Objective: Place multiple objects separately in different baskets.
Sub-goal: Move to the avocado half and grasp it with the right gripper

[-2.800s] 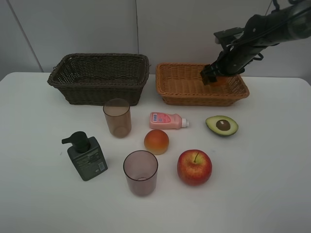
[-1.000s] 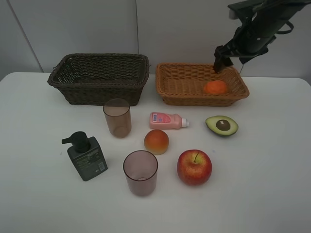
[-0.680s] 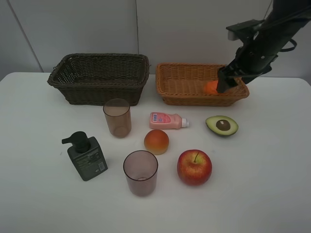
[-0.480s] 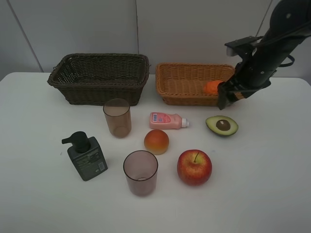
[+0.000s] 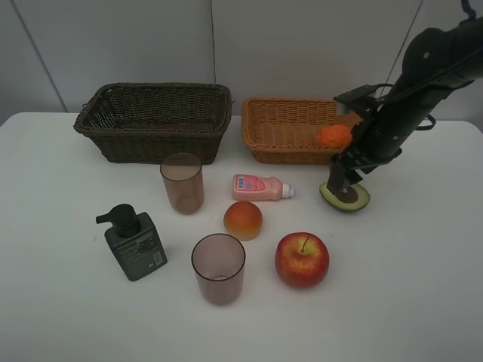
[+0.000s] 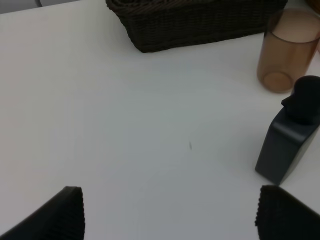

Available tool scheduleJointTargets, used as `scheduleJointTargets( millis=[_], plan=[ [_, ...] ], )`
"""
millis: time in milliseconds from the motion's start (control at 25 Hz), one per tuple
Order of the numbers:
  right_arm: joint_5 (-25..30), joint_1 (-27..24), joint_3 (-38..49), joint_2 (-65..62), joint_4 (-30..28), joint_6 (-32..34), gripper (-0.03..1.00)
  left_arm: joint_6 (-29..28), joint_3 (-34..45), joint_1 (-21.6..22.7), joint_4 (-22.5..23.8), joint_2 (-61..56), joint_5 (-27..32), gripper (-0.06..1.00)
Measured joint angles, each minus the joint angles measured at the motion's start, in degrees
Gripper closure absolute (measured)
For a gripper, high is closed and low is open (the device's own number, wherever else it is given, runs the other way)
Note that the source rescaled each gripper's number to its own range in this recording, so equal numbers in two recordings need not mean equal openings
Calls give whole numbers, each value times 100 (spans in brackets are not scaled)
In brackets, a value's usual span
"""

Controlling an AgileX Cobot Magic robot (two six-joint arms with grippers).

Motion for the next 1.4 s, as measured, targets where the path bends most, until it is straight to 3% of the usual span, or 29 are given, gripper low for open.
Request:
scheduleJointTargets(
  millis=[360,1400],
  plan=[
    [-16,0,-415,424,-94,-140,32,0,0,0,0,0,0,2],
    [72,0,-418,937,-332,-176,32,0,0,0,0,0,0,2]
  ],
)
